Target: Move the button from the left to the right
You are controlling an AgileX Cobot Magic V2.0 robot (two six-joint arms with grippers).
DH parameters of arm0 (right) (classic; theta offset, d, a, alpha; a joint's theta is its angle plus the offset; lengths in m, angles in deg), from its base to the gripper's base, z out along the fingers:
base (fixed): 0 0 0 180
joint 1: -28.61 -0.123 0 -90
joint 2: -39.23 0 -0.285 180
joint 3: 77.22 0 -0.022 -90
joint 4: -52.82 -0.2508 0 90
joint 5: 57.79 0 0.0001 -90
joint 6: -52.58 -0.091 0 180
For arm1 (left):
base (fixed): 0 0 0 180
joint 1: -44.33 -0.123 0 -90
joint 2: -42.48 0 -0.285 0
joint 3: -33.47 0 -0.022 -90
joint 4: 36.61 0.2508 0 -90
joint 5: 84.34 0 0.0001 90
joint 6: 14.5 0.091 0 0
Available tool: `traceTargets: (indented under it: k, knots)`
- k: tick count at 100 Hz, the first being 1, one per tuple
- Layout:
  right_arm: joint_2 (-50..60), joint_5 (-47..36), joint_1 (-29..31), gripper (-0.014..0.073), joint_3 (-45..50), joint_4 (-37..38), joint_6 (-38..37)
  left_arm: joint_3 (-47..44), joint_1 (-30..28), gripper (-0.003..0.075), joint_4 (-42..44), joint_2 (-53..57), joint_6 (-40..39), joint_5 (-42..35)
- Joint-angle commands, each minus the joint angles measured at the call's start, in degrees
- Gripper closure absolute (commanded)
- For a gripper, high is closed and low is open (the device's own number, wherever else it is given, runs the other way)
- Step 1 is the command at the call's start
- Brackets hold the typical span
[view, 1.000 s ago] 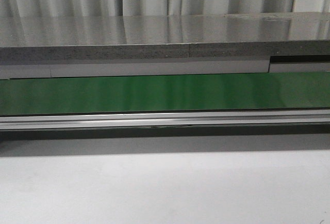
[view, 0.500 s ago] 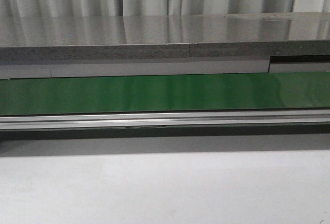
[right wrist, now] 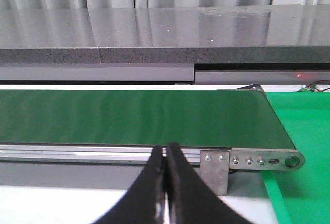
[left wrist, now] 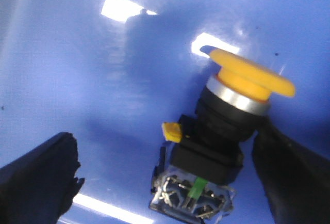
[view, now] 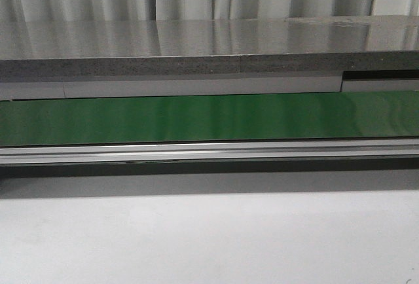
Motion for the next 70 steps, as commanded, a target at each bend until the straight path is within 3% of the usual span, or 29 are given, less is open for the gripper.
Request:
traceTargets:
  k: [1, 11, 18, 37, 47, 70]
  knots:
    - [1.0, -4.6, -0.1, 0.0662, -0.9, 0.7, 0.1, 1.4, 0.0, 0.0067, -0.5, 2.0, 0.3, -1.2]
    - [1.0, -4.6, -0.1, 0.0662, -0.9, 0.7, 0.1, 1.4, 0.0, 0.0118, -0.5, 1.9, 0.4, -2.1]
    - [1.0, -4.6, -0.1, 0.0662, -0.9, 0.7, 0.1, 1.4, 0.0, 0.0199, -0.5, 1.9, 0.4, -2.5]
    - [1.0, -4.6, -0.1, 0.0662, -0.9, 0.7, 0.1, 1.4, 0.0, 0.0580, -0.5, 1.9, 0.4, -2.5]
    - [1.0, -4.6, -0.1, 0.0662, -0.9, 0.7, 0.1, 1.4, 0.0, 0.0737, -0.5, 2.3, 0.4, -2.1]
    - [1.0, -4.6, -0.1, 0.0662, -0.9, 0.7, 0.1, 2.5, 0.0, 0.0741, -1.7, 7.3, 0.4, -2.1]
